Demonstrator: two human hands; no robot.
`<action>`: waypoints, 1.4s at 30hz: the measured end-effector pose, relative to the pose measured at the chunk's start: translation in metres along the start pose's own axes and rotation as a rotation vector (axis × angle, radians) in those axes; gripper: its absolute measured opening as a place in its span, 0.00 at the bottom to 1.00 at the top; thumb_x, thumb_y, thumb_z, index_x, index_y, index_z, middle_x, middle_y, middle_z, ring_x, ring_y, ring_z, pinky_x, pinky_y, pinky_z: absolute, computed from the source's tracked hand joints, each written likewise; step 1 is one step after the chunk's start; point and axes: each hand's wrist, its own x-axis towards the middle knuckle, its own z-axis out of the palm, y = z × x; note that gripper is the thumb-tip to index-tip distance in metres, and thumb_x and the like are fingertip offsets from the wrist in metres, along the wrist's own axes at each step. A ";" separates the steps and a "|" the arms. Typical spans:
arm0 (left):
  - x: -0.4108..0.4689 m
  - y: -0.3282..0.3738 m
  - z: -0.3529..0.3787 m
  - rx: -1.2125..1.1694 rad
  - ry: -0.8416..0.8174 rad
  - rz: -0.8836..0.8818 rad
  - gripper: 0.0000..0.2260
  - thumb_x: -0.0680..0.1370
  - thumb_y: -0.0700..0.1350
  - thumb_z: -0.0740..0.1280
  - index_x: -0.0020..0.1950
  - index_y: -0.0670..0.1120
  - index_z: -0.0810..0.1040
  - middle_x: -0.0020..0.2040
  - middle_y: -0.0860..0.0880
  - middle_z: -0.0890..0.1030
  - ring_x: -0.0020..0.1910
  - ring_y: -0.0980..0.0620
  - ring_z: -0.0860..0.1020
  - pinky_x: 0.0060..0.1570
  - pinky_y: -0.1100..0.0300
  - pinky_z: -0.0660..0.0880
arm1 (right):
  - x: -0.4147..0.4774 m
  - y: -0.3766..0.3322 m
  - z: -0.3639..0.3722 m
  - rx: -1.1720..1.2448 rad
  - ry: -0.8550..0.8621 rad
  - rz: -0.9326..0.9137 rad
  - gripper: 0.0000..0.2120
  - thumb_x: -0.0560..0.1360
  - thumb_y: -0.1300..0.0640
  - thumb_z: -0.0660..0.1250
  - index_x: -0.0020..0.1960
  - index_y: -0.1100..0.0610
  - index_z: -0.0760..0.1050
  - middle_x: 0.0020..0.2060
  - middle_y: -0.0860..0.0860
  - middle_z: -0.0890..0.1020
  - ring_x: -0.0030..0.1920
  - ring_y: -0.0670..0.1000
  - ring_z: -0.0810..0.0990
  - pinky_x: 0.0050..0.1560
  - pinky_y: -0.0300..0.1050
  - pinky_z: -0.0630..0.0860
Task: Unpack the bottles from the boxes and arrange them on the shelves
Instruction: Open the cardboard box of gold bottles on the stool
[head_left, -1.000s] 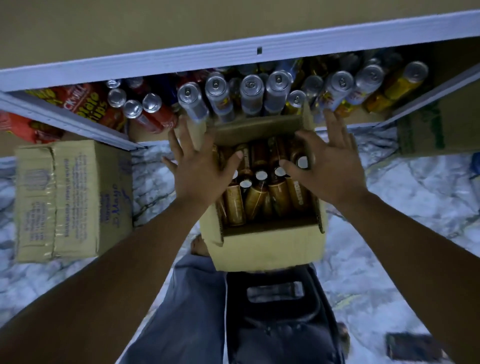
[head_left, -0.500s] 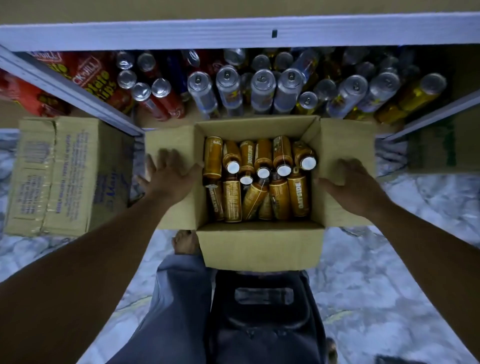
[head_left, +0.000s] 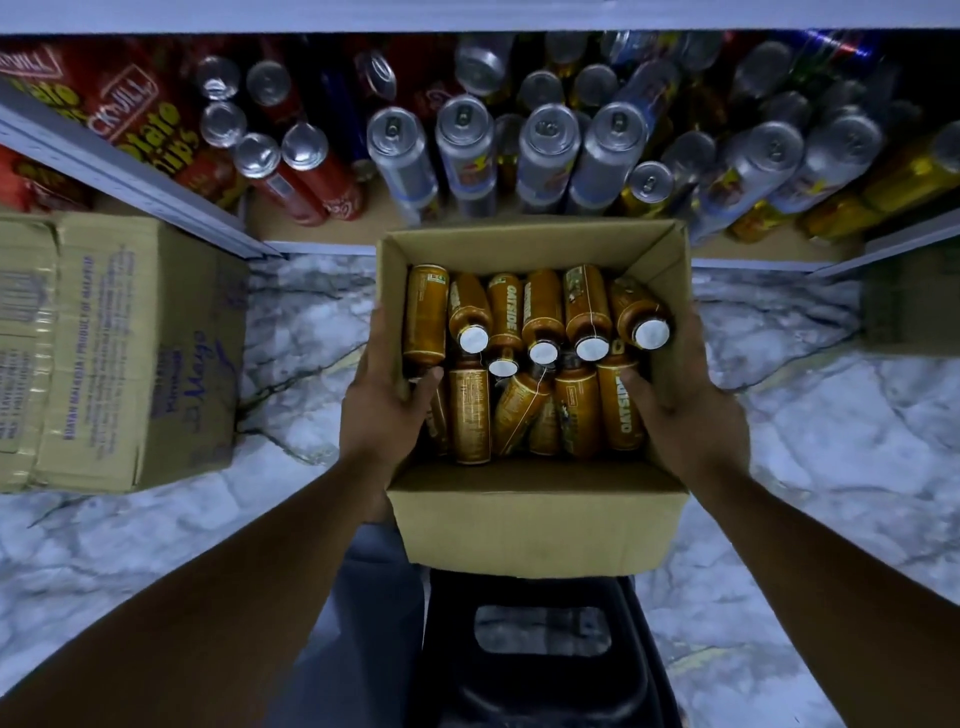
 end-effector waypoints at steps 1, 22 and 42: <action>0.003 -0.001 0.000 0.014 0.001 0.005 0.41 0.79 0.61 0.67 0.81 0.64 0.42 0.73 0.48 0.75 0.64 0.42 0.79 0.56 0.49 0.79 | 0.000 0.000 0.002 0.005 0.011 -0.004 0.42 0.78 0.33 0.61 0.80 0.38 0.37 0.52 0.63 0.84 0.51 0.68 0.81 0.45 0.53 0.72; 0.047 0.001 -0.007 0.023 -0.046 0.071 0.41 0.80 0.61 0.67 0.83 0.58 0.42 0.78 0.46 0.68 0.67 0.42 0.76 0.55 0.57 0.72 | 0.021 -0.014 0.008 -0.017 0.104 -0.011 0.44 0.77 0.34 0.64 0.81 0.41 0.40 0.59 0.62 0.82 0.54 0.70 0.80 0.48 0.55 0.71; 0.096 0.057 0.002 0.103 -0.426 0.361 0.43 0.76 0.49 0.74 0.82 0.57 0.50 0.80 0.49 0.63 0.74 0.44 0.69 0.66 0.48 0.74 | 0.069 -0.066 0.018 -0.208 -0.039 -0.483 0.45 0.75 0.45 0.71 0.83 0.51 0.50 0.74 0.58 0.71 0.77 0.60 0.62 0.80 0.60 0.48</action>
